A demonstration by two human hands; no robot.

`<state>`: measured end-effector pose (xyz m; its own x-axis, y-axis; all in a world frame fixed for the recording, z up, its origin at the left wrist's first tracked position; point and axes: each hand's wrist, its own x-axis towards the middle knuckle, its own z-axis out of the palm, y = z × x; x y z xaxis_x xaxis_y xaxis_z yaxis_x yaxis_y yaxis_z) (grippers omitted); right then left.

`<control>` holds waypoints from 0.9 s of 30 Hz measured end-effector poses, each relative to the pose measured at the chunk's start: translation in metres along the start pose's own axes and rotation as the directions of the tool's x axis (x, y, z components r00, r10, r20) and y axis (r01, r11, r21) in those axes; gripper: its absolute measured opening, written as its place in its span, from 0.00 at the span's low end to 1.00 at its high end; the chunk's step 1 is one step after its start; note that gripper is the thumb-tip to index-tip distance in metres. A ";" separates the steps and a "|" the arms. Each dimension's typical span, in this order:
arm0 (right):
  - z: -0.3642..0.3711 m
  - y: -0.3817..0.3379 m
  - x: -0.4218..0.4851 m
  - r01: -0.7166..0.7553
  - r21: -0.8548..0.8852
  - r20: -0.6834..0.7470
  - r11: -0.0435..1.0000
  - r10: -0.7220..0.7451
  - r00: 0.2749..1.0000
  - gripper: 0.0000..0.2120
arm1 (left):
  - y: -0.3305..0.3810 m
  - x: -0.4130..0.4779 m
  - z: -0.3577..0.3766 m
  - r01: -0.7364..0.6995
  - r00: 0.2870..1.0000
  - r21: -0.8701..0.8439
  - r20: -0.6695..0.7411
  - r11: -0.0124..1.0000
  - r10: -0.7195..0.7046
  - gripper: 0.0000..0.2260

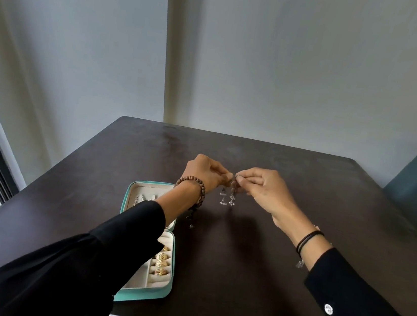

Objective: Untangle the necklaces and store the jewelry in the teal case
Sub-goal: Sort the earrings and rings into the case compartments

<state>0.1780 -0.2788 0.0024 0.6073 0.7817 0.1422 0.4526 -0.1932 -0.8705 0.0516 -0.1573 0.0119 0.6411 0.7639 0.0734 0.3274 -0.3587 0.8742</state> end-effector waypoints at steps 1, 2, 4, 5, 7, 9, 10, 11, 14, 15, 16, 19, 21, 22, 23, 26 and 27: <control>0.001 0.001 0.003 -0.007 -0.020 0.002 1.000 0.007 1.000 0.03 | 0.000 0.005 0.002 0.011 1.000 0.021 0.009 1.000 -0.011 0.06; 0.002 0.002 0.006 -0.012 -0.037 0.002 0.999 0.012 1.000 0.03 | 0.000 0.009 0.003 0.021 1.000 0.046 0.021 0.999 -0.022 0.05; 0.004 0.004 0.014 -0.026 -0.077 -0.007 0.997 0.026 1.000 0.03 | 0.002 0.018 0.005 0.040 0.998 0.097 0.037 0.994 -0.044 0.03; 0.005 0.006 0.019 -0.034 -0.098 -0.012 0.995 0.033 0.999 0.03 | 0.002 0.023 0.005 0.052 0.997 0.116 0.044 0.992 -0.057 0.03; 0.007 0.009 0.028 -0.048 -0.119 -0.022 0.992 0.045 0.999 0.02 | 0.003 0.031 0.005 0.081 0.993 0.141 0.069 0.987 -0.091 0.04; 0.009 0.014 0.037 -0.059 -0.130 -0.030 0.990 0.056 0.998 0.02 | 0.004 0.040 0.007 0.109 0.989 0.160 0.083 0.981 -0.123 0.05; 0.010 0.016 0.042 -0.065 -0.131 -0.032 0.989 0.061 0.998 0.02 | 0.003 0.045 0.008 0.124 0.988 0.168 0.076 0.978 -0.138 0.04; 0.011 0.019 0.045 -0.071 -0.133 -0.032 0.989 0.067 0.997 0.02 | 0.003 0.049 0.009 0.138 0.986 0.177 0.063 0.975 -0.151 0.04; 0.015 0.026 0.055 -0.092 -0.159 -0.030 0.983 0.088 0.996 0.06 | 0.001 0.058 0.014 0.168 0.983 0.210 0.032 0.963 -0.179 0.03; 0.017 0.028 0.058 -0.095 -0.167 -0.032 0.981 0.091 0.995 0.07 | 0.000 0.060 0.015 0.175 0.982 0.218 0.026 0.960 -0.185 0.03; 0.019 0.030 0.060 -0.097 -0.171 -0.035 0.980 0.092 0.995 0.07 | -0.001 0.061 0.017 0.182 0.981 0.226 0.022 0.957 -0.192 0.04; 0.022 0.031 0.064 -0.107 -0.182 -0.038 0.977 0.102 0.994 0.04 | -0.005 0.064 0.020 0.193 0.979 0.241 0.019 0.951 -0.204 0.04; 0.024 0.031 0.065 -0.103 -0.201 -0.042 0.974 0.096 0.994 0.04 | -0.007 0.064 0.021 0.189 0.980 0.252 0.018 0.949 -0.200 0.03; 0.025 0.031 0.065 -0.098 -0.207 -0.046 0.973 0.090 0.995 0.05 | -0.007 0.064 0.021 0.183 0.981 0.258 0.018 0.949 -0.194 0.03; 0.025 0.030 0.065 -0.093 -0.212 -0.049 0.973 0.085 0.995 0.05 | -0.007 0.065 0.021 0.175 0.982 0.265 0.016 0.948 -0.186 0.03; 0.025 0.031 0.064 -0.095 -0.208 -0.056 0.974 0.085 0.995 0.06 | -0.008 0.062 0.020 0.154 0.987 0.290 -0.001 0.945 -0.160 0.04; 0.025 0.031 0.062 -0.096 -0.199 -0.057 0.975 0.087 0.995 0.06 | -0.008 0.061 0.019 0.148 0.989 0.294 -0.012 0.944 -0.151 0.05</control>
<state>0.2137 -0.2216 -0.0272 0.6802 0.7271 0.0926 0.5131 -0.3820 -0.7687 0.1017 -0.1179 0.0007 0.5760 0.8157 -0.0534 0.6076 -0.3835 0.6955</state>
